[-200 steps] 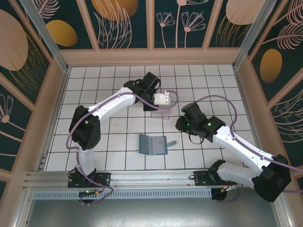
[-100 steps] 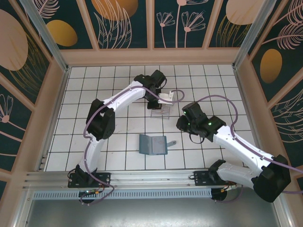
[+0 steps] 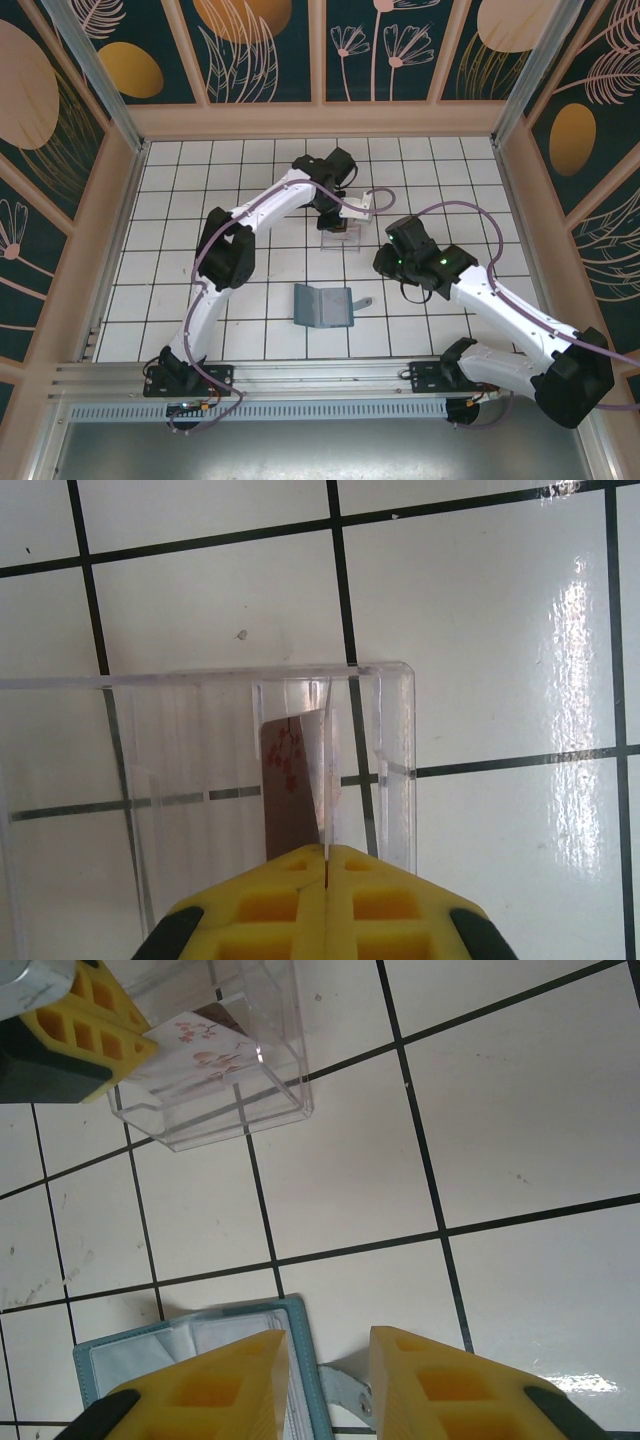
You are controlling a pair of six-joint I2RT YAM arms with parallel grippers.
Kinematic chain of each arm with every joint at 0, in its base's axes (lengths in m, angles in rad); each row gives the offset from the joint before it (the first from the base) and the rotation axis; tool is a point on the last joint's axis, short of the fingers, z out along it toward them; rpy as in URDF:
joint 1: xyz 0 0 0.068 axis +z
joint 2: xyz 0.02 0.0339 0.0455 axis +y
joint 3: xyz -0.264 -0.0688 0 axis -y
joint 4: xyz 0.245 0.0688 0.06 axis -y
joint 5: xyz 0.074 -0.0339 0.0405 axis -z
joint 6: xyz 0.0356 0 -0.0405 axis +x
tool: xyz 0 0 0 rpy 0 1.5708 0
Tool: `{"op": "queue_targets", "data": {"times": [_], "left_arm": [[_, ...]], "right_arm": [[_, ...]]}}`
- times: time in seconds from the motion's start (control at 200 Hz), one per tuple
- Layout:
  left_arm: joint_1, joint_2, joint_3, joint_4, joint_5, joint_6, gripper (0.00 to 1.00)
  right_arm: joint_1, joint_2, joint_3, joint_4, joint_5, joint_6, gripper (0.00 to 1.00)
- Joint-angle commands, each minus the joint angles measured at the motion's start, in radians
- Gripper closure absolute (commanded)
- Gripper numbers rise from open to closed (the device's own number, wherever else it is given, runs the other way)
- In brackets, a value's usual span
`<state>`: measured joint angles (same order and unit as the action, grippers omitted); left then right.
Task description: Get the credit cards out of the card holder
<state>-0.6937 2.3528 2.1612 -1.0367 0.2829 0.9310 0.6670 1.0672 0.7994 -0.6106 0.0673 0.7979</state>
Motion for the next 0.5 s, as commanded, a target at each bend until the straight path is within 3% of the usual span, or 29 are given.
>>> {"op": "queue_targets", "data": {"times": [0.0,0.12,0.32,0.495], "left_arm": [[0.000,0.026,0.032,-0.046,0.016,0.005,0.93],[0.000,0.019,0.051,-0.046,0.000,0.003,0.79],[0.001,-0.017,0.066,-0.022,-0.033,-0.013,0.72],[0.002,-0.081,0.027,0.059,-0.058,-0.104,0.68]], "right_arm": [[-0.007,-0.006,-0.004,-0.004,0.014,0.011,0.72],[-0.007,0.004,0.010,-0.005,0.015,0.006,0.72],[-0.007,0.015,0.025,0.003,0.012,0.001,0.72],[-0.006,0.029,0.019,0.037,-0.030,-0.003,0.71]]}}
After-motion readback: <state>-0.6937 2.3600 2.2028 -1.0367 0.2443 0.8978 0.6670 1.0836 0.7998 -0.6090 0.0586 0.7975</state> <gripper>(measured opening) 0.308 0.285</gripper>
